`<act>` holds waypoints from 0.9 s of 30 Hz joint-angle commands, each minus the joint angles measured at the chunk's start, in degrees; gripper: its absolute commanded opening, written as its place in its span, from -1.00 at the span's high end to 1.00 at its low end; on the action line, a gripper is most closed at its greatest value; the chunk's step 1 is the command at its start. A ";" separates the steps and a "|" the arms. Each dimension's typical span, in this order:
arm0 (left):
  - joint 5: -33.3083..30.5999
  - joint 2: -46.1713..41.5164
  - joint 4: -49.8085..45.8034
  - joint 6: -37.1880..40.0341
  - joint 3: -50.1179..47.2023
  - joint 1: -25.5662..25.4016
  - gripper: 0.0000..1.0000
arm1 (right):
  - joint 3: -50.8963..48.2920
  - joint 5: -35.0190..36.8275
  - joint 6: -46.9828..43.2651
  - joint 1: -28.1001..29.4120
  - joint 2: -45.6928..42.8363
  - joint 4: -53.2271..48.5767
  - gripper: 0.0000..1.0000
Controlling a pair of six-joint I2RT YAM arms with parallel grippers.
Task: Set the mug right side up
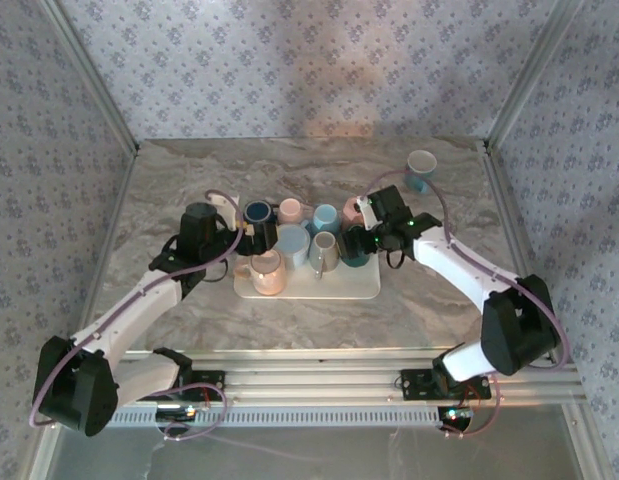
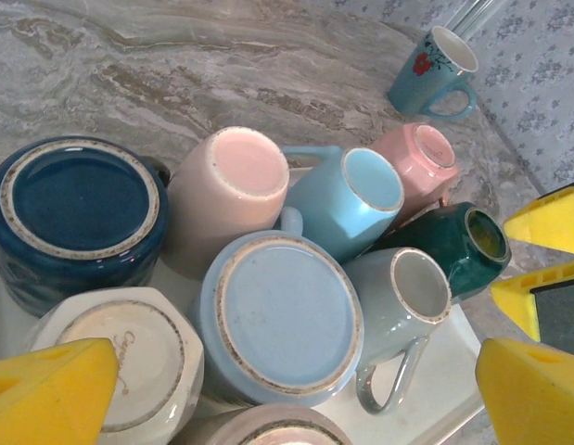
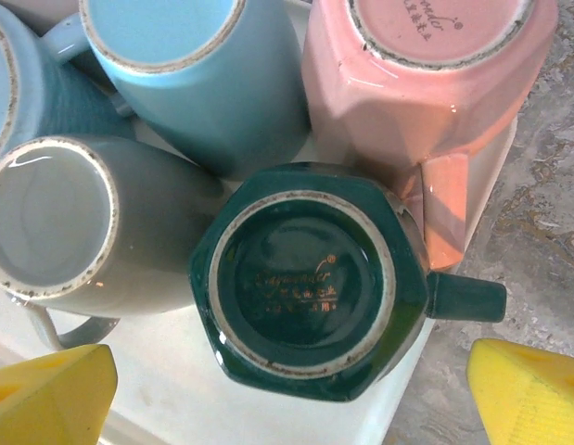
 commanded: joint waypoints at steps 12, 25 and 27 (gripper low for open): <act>-1.97 -1.36 0.24 -1.35 -2.01 -0.25 -0.98 | 7.10 4.40 3.19 1.31 9.82 0.32 -0.82; -2.91 -2.95 0.32 -1.36 -2.95 -0.29 -0.98 | 6.53 10.35 6.08 2.76 10.75 -4.68 -0.91; -2.90 -2.98 0.57 -1.60 -2.98 -0.29 -0.99 | 5.82 10.91 6.89 2.81 10.30 -5.76 -0.92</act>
